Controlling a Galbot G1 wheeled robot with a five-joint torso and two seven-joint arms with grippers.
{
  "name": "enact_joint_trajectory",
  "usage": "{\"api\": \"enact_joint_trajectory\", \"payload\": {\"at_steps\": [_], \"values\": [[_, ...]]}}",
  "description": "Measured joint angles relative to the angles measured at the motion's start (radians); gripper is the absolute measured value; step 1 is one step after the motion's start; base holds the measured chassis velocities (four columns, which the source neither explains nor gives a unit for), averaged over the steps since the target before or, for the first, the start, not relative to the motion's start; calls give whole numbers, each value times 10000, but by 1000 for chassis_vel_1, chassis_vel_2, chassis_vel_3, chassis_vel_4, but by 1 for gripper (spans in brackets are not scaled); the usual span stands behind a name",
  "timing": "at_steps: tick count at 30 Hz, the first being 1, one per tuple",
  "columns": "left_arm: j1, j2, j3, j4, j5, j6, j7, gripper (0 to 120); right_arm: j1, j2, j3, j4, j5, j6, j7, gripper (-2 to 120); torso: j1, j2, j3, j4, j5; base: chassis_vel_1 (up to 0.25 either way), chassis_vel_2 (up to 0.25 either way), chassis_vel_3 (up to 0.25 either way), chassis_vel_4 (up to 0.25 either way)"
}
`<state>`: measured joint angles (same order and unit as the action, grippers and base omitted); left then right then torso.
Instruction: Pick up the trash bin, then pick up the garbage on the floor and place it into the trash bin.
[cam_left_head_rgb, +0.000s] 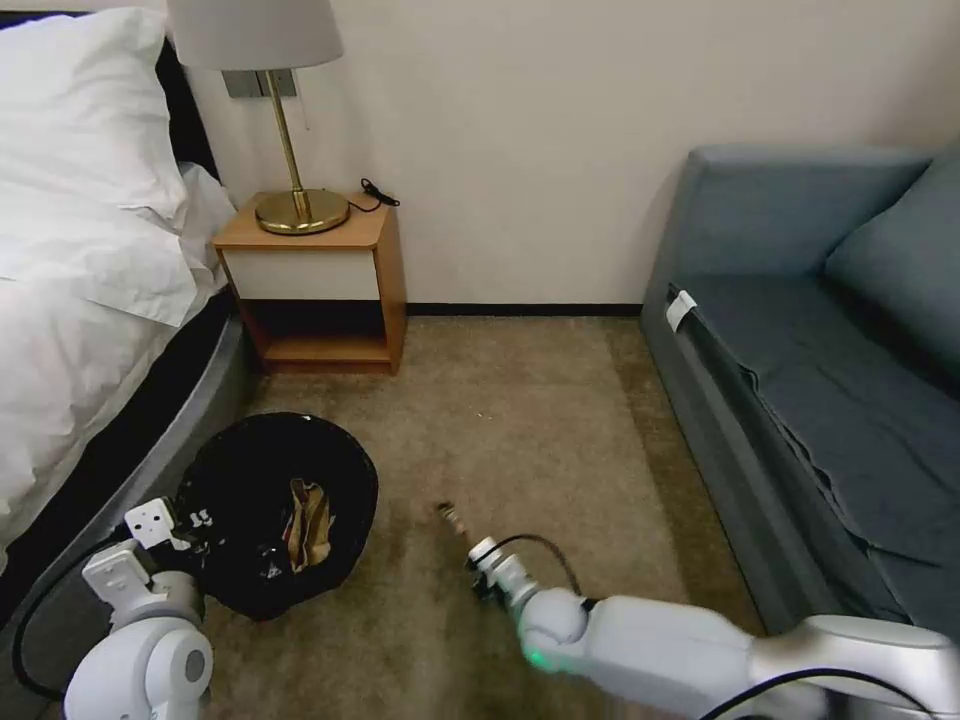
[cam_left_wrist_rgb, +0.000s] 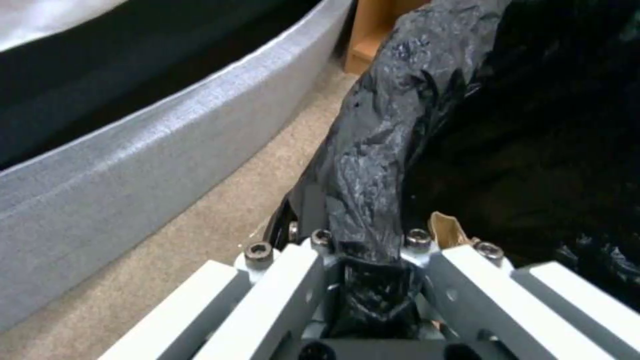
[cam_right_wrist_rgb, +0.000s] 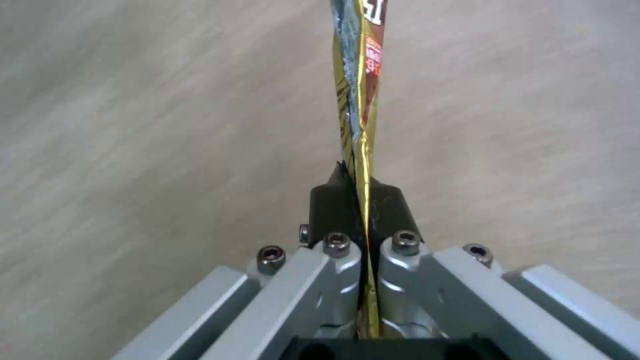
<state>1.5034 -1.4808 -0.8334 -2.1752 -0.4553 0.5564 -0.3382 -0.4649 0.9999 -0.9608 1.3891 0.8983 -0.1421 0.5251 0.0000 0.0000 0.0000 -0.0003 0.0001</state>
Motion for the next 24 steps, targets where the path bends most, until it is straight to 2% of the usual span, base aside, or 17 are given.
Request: {"api": "enact_joint_trajectory", "payload": {"at_steps": [3, 5, 7, 10, 12, 15, 16, 19, 24], "values": [[1, 14, 35, 46, 6, -1, 0, 3, 22, -378, 622, 361, -252, -56, 121, 0, 0, 0, 0, 1, -2, 0, 0, 0, 0], [9, 16, 106, 97, 42, -21, 0, 3, 77, -820, 1603, 1248, -452, -56, 202, 0, 0, 0, 0, 0, 1, 0, 0, 0, 0], [12, 12, 124, 104, 52, -24, 0, 3, 99, -867, 1731, 1449, -434, -55, 219, 0, 0, 0, 0, -1, -1, 0, 0, 0, 0], [17, -51, 255, 137, 143, -35, 10, 3, 413, -930, 2296, 3176, 133, -100, 546, 0, 0, 1, 0, 2, -1, 0, 0, 0, 0], [17, -64, 276, 139, 160, -35, 10, 3, 476, -894, 2313, 3384, 229, -104, 621, 0, 0, 0, 0, 1, -2, 0, 0, 0, 0], [13, -138, 411, 139, 256, -36, 18, 3, 1144, -96, 1922, 4724, 1055, -66, 1418, 0, 0, 2, 0, 3, -5, 0, 0, 0, 0], [13, -138, 411, 139, 256, -36, 18, 3, 1144, -96, 1922, 4724, 1055, -66, 1418, 0, 0, 2, 0, 3, -5, 0, 0, 0, 0], [14, -157, 455, 53, 285, 4, 19, 3, 1753, 1164, 782, 5004, 1411, 91, 1961, 0, 0, 2, 0, 5, -5, 0, 0, 0, 0], [15, -184, 465, -28, 293, 69, 16, 3, 1995, 2269, -446, 4799, 1411, 231, 2132, 0, 0, 2, 0, 5, -4, 0, 0, 0, 0]]}}
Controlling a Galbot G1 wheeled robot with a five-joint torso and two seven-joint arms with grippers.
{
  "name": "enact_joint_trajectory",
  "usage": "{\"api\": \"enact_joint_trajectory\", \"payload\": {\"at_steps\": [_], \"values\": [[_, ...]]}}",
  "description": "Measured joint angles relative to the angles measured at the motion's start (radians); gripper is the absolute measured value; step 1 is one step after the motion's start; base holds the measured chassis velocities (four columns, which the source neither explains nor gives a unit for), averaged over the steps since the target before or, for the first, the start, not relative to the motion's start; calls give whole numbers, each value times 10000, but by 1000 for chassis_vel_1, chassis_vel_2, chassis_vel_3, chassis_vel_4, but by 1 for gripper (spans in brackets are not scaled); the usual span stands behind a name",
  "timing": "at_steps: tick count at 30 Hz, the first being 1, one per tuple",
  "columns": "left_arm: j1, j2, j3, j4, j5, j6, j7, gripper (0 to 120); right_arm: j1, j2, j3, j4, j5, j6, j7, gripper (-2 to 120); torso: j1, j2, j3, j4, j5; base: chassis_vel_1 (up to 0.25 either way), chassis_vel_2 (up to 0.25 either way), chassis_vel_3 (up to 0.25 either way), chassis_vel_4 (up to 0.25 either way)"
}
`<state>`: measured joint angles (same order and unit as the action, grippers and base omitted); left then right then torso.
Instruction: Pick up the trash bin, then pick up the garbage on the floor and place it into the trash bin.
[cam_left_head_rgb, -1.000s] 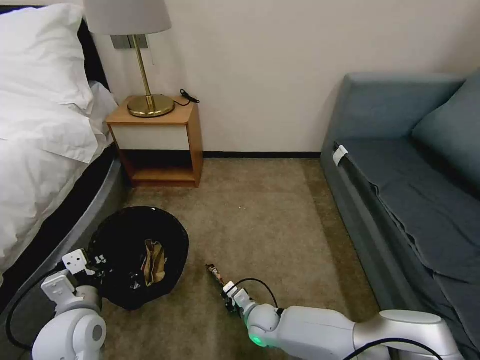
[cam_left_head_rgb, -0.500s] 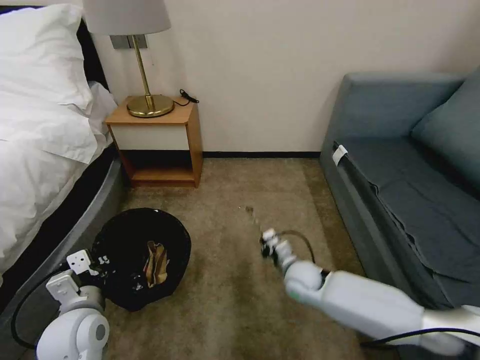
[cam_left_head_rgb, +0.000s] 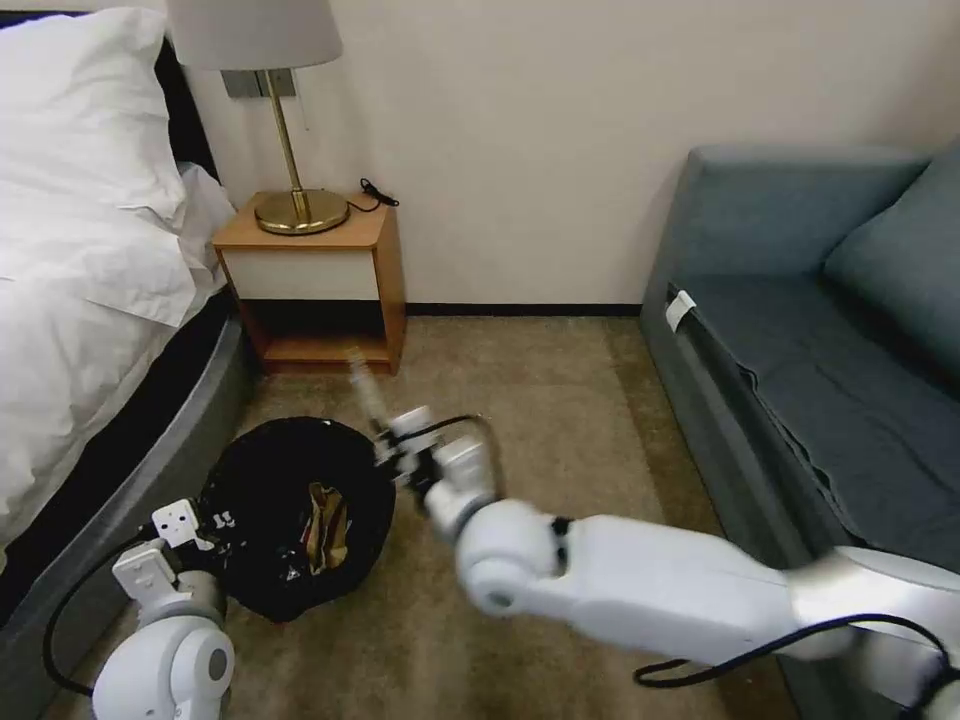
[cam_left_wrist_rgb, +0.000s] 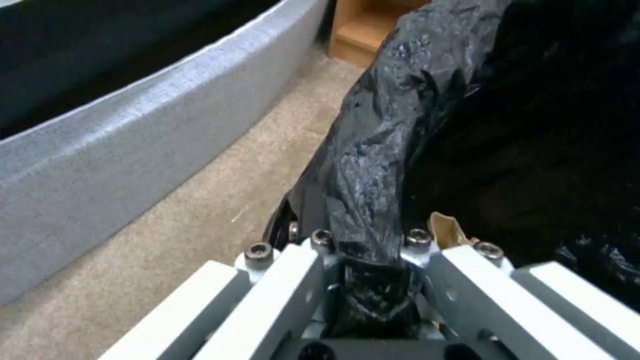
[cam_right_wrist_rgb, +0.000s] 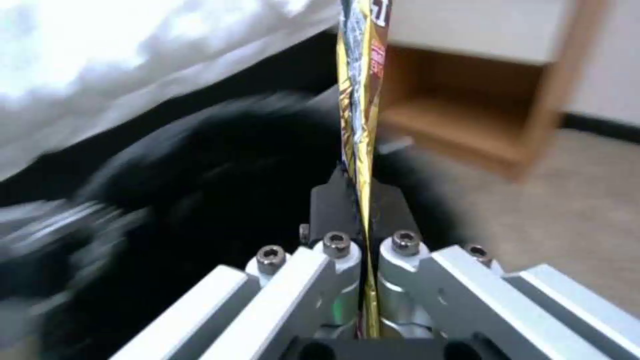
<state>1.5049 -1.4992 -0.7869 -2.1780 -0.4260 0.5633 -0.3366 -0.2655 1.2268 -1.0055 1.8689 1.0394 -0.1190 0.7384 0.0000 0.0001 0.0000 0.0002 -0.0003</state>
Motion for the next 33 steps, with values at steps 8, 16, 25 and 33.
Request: {"api": "enact_joint_trajectory", "payload": {"at_steps": [8, 16, 25, 33], "values": [[20, -53, 9, -159, 15, 43, -4, 3, -26, 800, -1125, -1318, -557, -6, 128, 4, 0, -1, 0, -2, 1, 0, 0, 0, 0], [58, -102, 23, -183, 28, 46, -8, 3, -125, 797, -1077, -1547, -809, -48, 51, 30, 0, 0, 0, -2, 2, 0, 0, 0, 0], [40, -122, 63, 21, -134, 7, -53, 3, -211, 587, -379, -1041, -1010, -167, 14, 62, 0, 0, 0, -2, 3, 0, 0, 0, 0], [-90, -177, 173, 792, -2647, 96, -992, 3, -98, -141, 288, -267, -1191, -241, 83, 93, 0, -2, 0, -4, 3, 0, 0, 0, 0]]}}
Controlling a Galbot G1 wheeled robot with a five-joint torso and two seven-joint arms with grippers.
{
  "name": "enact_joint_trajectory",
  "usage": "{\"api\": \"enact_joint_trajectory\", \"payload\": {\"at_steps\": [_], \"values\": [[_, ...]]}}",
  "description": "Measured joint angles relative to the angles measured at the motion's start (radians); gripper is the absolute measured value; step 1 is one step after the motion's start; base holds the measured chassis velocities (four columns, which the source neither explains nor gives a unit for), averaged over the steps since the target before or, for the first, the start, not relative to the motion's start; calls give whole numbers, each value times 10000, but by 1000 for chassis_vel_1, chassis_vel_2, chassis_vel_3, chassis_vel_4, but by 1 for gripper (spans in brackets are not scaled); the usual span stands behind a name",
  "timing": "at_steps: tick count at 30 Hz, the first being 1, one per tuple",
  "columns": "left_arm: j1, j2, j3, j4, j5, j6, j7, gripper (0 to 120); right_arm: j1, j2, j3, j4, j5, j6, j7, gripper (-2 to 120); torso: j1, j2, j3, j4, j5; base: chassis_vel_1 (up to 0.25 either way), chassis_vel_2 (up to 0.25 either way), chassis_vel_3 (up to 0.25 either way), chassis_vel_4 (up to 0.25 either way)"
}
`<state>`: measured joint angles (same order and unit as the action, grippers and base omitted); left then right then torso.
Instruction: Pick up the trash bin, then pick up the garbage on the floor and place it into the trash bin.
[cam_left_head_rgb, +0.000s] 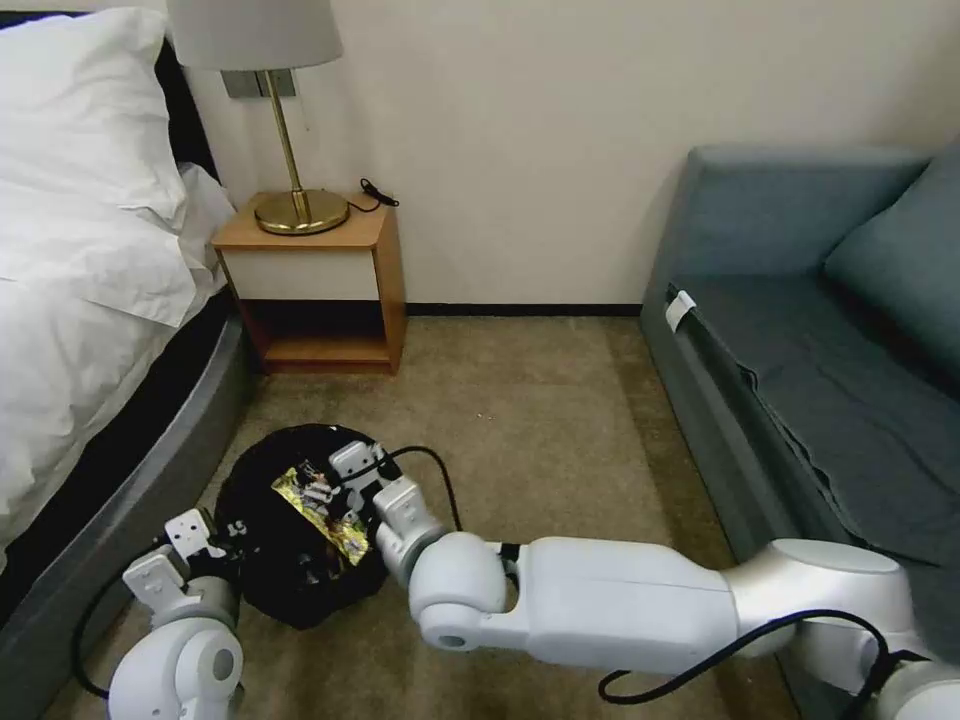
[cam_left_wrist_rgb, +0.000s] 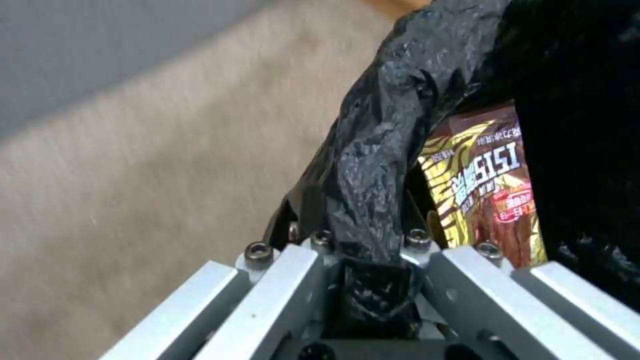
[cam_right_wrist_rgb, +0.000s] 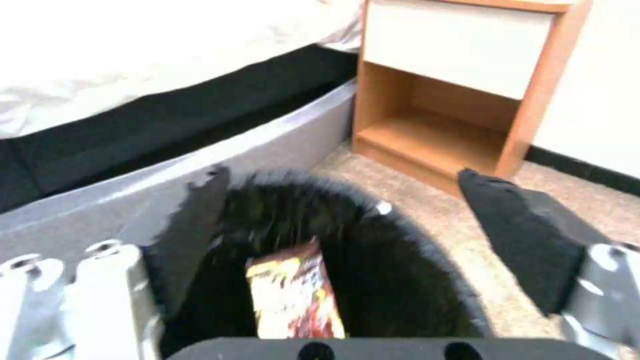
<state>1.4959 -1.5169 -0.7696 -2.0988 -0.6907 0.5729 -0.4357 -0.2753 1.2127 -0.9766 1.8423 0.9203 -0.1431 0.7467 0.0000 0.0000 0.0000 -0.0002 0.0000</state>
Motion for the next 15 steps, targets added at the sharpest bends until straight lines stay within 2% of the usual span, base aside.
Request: {"api": "enact_joint_trajectory", "payload": {"at_steps": [1, 6, 15], "values": [[-25, -4, -1, 119, -220, 29, -134, 3, -39, -47, 37, 4, -32, 0, 6, 97, 0, 0, 0, 0, 1, 0, 0, 0, 0], [-139, 21, -76, 590, -883, 255, -595, 3, -244, -118, 171, 8, -120, 2, 13, 100, 0, 0, 0, 2, 1, 0, 0, 0, 0], [-238, 70, -177, 1001, -922, 348, -794, 2, -475, -205, 321, 6, -218, 24, 12, 100, 0, 0, 0, 3, 4, 0, 0, 0, 0]]}}
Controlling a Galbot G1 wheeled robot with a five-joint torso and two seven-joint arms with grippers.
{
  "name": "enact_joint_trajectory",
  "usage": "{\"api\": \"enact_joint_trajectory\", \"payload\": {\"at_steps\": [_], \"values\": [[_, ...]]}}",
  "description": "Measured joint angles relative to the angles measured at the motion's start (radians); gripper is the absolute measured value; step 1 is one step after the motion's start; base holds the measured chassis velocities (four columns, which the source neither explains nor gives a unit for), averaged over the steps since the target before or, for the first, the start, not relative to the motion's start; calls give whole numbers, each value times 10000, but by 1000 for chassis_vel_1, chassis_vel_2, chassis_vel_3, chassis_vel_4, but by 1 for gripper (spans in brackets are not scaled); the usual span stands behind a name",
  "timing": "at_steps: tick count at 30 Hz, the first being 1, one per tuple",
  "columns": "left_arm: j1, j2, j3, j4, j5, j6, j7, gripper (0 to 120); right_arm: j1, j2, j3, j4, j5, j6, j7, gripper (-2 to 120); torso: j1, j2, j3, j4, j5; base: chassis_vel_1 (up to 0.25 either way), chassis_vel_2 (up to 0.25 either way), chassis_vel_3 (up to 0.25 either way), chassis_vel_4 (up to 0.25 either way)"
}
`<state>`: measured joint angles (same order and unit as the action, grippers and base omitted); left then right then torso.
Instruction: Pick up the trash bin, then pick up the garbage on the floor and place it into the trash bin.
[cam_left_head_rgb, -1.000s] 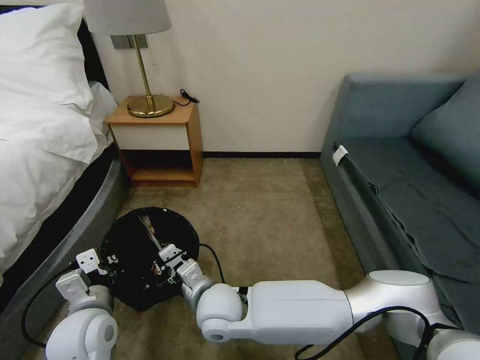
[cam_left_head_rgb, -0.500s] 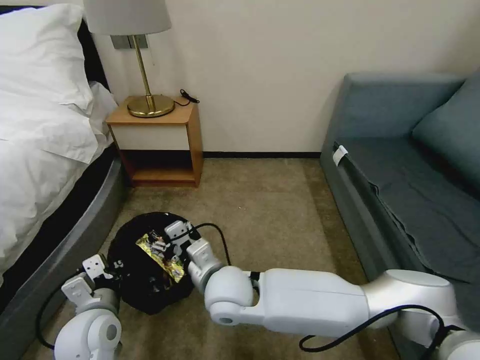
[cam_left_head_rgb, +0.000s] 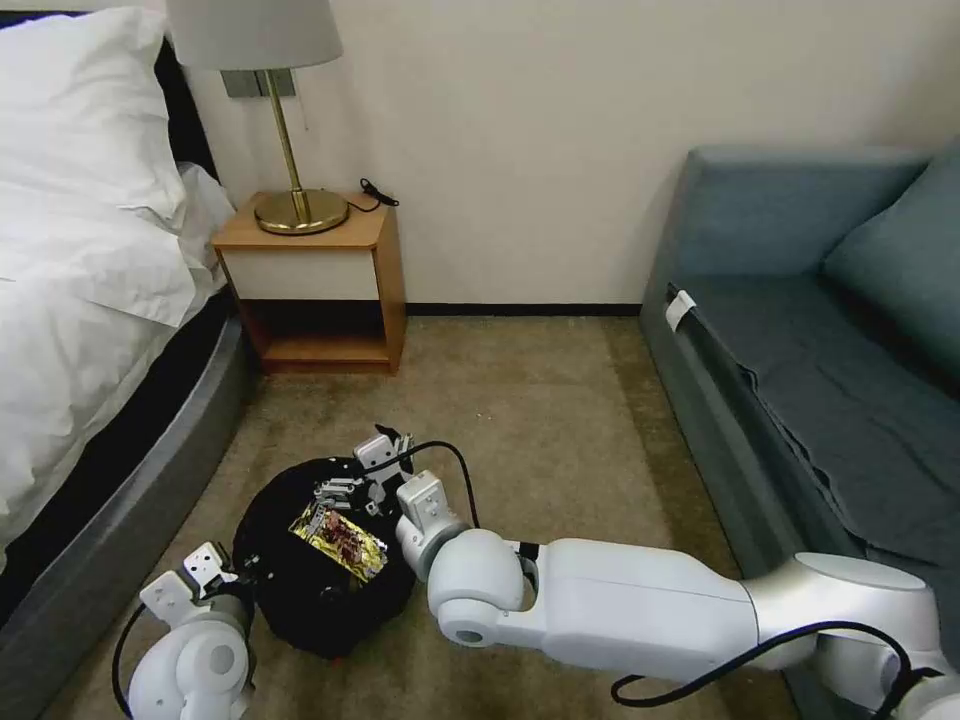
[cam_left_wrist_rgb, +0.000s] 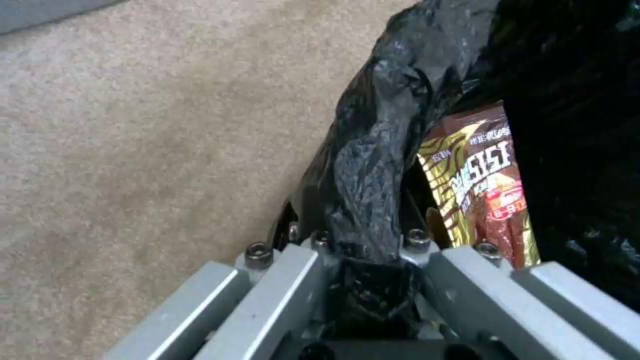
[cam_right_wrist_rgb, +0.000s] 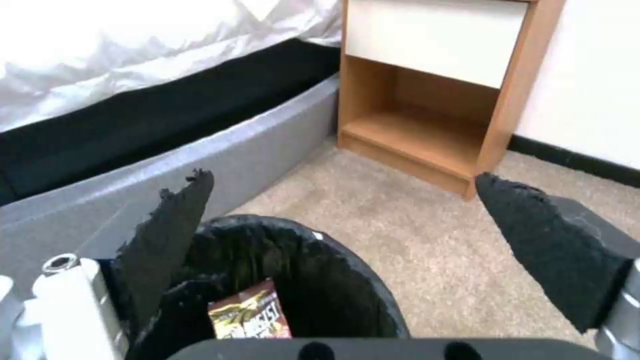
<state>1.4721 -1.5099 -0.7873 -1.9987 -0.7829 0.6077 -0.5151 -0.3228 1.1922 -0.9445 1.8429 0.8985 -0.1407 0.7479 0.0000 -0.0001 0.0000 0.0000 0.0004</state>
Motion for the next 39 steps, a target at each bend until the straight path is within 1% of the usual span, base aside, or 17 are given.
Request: {"api": "enact_joint_trajectory", "payload": {"at_steps": [5, 7, 8, 12, 13, 16, 17, 20, 21, 22, 25, 26, 29, 32, 35, 36, 39], "values": [[0, -9, 0, 19, 167, -54, 148, 4, -94, -65, 110, 5, -15, 1, -3, 100, 0, 1, 0, 0, -2, 0, 0, 0, 0], [6, -13, 20, 21, 459, -231, 423, 14, -118, -107, 172, 8, -21, 2, -3, 100, 0, 1, 0, -1, -10, 0, 0, 0, 0], [6, -13, 20, 21, 459, -231, 423, 14, -118, -107, 172, 8, -21, 2, -3, 100, 0, 1, 0, -1, -10, 0, 0, 0, 0], [59, -3, -44, 55, 1734, -1131, 1392, 32, -167, -168, 317, 13, -22, 4, -5, 100, 0, 0, 0, -1, -6, 0, 0, 0, 0], [59, -3, -44, 55, 1734, -1131, 1392, 32, -167, -168, 317, 13, -22, 4, -5, 100, 0, 0, 0, -1, -6, 0, 0, 0, 0], [121, 14, -138, 141, 2746, -2052, 2132, 47, -222, -238, 422, 16, -22, 9, -6, 100, 0, 0, 0, -1, -6, 0, 0, 0, 0], [121, 14, -138, 141, 2746, -2052, 2132, 47, -222, -238, 422, 16, -22, 9, -6, 100, 0, 0, 0, -1, -6, 0, 0, 0, 0], [177, 46, -297, 250, 3486, -3246, 3481, 61, -385, -363, 788, 105, -22, 23, -9, 100, 0, 0, 0, 1, -4, 0, 0, 0, 0], [177, 46, -297, 250, 3486, -3246, 3481, 61, -385, -363, 788, 105, -22, 23, -9, 100, 0, 0, 0, 1, -4, 0, 0, 0, 0], [192, 62, -345, 287, 3663, -3618, 3940, 66, -463, -435, 952, 148, -23, 35, -19, 100, 0, 0, 0, 1, -4, 0, 0, 0, 0], [220, 172, -486, 446, 4473, -5300, 5510, 79, -1059, -951, 2039, 391, -381, 334, -301, 100, 0, 0, 0, 0, -4, 0, 0, 0, 0], [220, 172, -486, 446, 4473, -5300, 5510, 79, -1059, -951, 2039, 391, -381, 334, -301, 100, 0, 0, 0, 0, -4, 0, 0, 0, 0], [273, 260, -470, 377, 4815, -6099, 6249, 92, -1997, -1544, 3549, 723, -1590, 910, -806, 100, 0, 0, 0, 0, -3, 0, 0, 0, 0], [287, 276, -430, 323, 4993, -6300, 6501, 98, -2453, -1802, 4259, 952, -2289, 1107, -918, 100, 0, 0, 0, -3, -1, 0, 0, 0, 0], [351, 306, -186, 213, 5345, -6552, 6822, 100, -4295, -2289, 6549, 1718, -4017, 1472, -1074, 100, 0, 1, 0, 1, -3, 0, 0, 0, 0], [351, 306, -186, 213, 5345, -6552, 6822, 100, -4295, -2289, 6549, 1718, -4017, 1472, -1074, 100, 0, 1, 0, 1, -3, 0, 0, 0, 0], [426, 323, -44, 4, 5464, -6503, 6838, 100, -6408, -2348, 8629, 2512, -5209, 1544, -1255, 100, 0, 1, -1, -3, -1, 0, 0, 0, 0]]}}
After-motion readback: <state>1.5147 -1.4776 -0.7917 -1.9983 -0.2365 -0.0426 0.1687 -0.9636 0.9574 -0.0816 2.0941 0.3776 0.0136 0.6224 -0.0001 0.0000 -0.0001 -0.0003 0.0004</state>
